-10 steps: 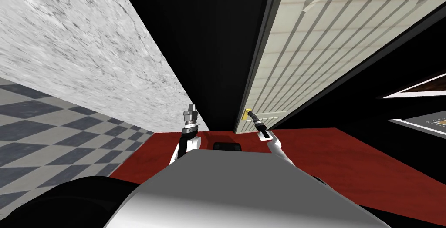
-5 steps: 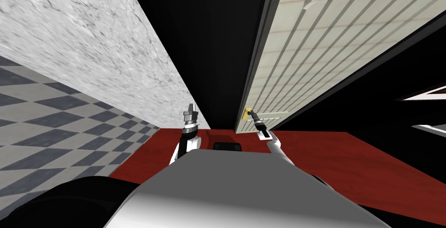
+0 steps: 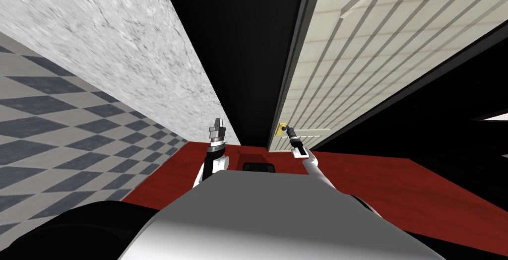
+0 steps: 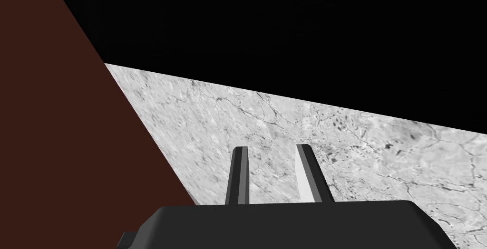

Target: Pull the door open

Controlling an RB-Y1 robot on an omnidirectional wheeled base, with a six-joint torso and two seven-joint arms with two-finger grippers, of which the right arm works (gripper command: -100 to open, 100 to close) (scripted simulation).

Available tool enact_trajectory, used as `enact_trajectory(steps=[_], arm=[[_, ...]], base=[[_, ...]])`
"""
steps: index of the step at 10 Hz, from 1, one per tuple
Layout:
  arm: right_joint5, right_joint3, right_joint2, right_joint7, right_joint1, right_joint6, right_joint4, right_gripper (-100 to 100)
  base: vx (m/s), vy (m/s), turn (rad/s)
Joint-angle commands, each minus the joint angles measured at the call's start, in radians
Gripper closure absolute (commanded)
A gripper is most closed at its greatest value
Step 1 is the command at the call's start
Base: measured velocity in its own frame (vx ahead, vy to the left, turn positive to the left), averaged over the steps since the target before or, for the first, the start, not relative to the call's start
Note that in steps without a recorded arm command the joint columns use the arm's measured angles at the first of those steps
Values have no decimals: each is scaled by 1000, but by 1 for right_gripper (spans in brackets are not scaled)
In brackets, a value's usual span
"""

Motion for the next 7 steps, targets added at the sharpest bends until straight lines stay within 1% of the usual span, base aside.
enact_trajectory(steps=[1,3,6,7], arm=[[20,-5,-6,36,5,-2,1,-100],[44,-11,-13,80,10,-5,2,-100],[94,-24,-28,167,22,-10,4,-100],[94,-24,-28,180,22,-10,4,-100]], base=[[-39,10,11],[-25,46,-50],[-20,43,-32],[-18,29,-13]])
